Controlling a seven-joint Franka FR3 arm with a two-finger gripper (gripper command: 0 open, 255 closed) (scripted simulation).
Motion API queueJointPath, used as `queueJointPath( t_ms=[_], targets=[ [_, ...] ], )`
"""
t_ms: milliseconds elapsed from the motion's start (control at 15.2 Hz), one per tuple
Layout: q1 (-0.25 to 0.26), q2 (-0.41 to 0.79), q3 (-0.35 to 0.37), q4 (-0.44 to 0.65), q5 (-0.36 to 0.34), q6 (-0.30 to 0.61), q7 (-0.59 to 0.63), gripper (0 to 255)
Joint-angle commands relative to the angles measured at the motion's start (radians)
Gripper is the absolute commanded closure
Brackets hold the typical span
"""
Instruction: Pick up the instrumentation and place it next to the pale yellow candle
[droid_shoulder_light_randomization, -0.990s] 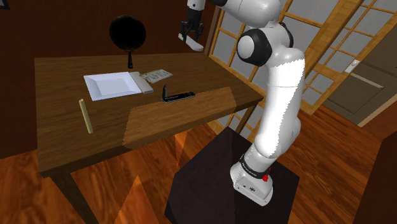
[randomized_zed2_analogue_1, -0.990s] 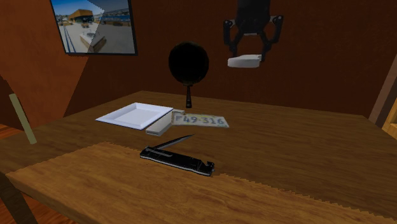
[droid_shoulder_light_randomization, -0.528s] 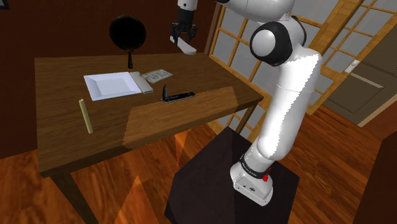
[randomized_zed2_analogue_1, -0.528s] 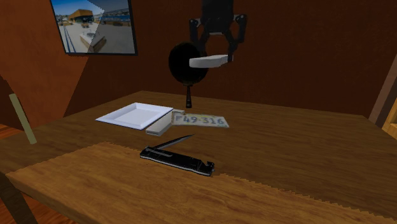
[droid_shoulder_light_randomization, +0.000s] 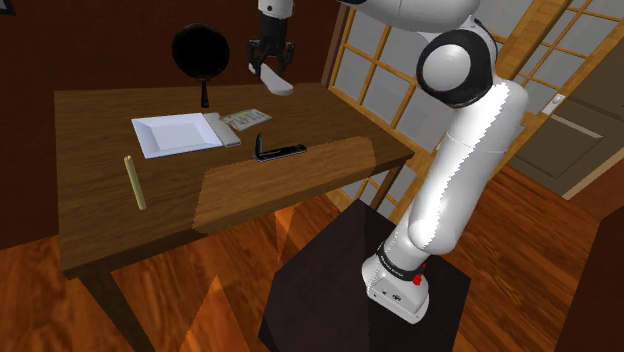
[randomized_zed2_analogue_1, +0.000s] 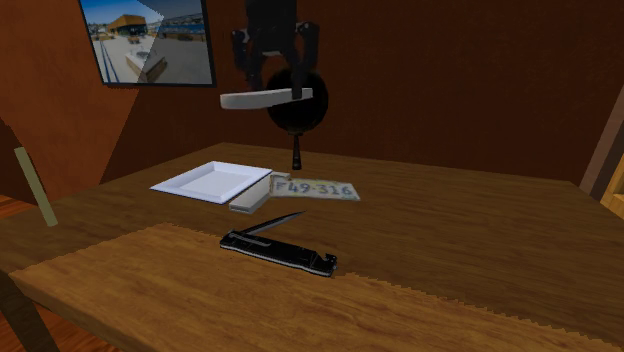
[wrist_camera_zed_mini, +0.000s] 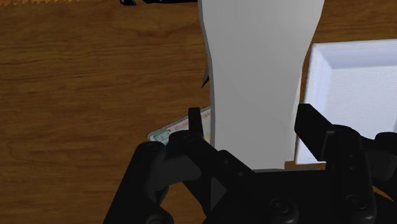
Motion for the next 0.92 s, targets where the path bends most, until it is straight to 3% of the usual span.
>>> queueJointPath(
  t_ms=[0,858],
  targets=[
    [0.029,-0.021,0.02,-0.024,-0.004,0.003,0.05,255],
    [0.198,-0.039,0.149,-0.045,-0.017,0.003,0.348,255]
  ],
)
